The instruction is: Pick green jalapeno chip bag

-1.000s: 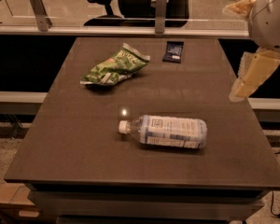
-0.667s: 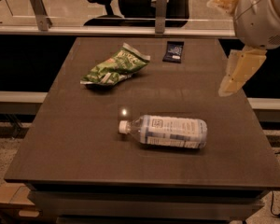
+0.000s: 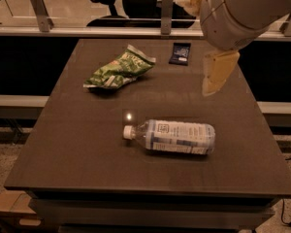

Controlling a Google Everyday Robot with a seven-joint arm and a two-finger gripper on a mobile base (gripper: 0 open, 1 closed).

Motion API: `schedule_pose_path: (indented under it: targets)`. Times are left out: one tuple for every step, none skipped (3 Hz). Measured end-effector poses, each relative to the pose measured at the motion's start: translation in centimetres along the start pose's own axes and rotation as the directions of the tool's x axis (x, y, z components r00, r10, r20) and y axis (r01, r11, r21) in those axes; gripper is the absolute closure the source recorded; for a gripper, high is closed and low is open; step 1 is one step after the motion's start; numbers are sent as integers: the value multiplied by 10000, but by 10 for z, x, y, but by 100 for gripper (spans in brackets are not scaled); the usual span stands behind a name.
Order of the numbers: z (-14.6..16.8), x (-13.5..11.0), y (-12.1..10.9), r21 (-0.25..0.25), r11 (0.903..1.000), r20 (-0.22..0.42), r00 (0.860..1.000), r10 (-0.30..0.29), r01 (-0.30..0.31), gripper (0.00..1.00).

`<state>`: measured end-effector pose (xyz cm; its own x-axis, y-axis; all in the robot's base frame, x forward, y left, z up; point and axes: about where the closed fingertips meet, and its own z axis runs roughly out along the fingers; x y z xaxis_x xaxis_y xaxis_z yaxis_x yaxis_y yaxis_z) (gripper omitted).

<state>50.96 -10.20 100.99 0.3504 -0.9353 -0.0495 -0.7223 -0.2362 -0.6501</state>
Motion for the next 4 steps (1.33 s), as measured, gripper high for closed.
schedule_pose_path:
  targets:
    - [-3, 9, -1, 76, 9996, -466, 9986, -261, 265, 0]
    - [-5, 6, -2, 100, 9996, -425, 9988, -252, 257, 0]
    - [-1, 5, -8, 102, 9986, -795, 9955, -508, 518, 0]
    - [17, 2, -29, -60, 9925, -1255, 9846, -1218, 1220, 0]
